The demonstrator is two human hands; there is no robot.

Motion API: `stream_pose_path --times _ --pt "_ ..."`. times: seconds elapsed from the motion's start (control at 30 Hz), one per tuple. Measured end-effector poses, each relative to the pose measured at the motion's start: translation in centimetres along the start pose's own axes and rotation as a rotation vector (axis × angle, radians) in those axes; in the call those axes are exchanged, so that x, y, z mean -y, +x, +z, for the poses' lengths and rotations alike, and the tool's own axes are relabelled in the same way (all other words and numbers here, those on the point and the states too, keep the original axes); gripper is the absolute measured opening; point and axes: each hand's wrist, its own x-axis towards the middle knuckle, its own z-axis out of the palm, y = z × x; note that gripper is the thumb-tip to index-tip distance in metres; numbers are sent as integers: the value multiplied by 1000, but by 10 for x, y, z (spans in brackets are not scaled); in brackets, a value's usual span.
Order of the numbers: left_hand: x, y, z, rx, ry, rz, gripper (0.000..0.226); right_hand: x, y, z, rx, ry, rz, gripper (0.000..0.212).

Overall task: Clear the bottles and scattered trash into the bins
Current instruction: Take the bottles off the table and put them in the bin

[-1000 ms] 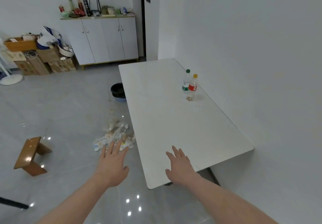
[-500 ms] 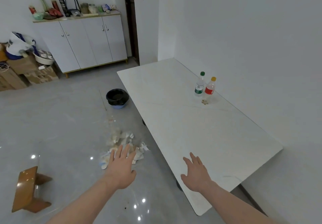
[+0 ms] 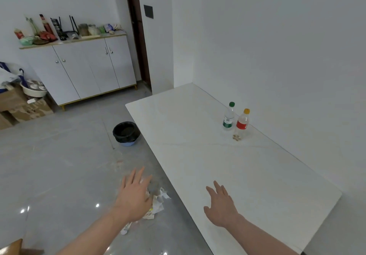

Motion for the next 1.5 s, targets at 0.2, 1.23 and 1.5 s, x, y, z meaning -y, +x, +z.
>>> stream_pose_path --times 0.2,1.23,1.5 --pt "8 62 -13 39 -18 28 72 18 40 -17 -25 43 7 74" --pt "-98 374 -98 98 105 652 73 -19 165 -134 -276 209 525 76" --pt "-133 415 -105 80 137 657 73 -52 205 -167 -293 244 513 79"
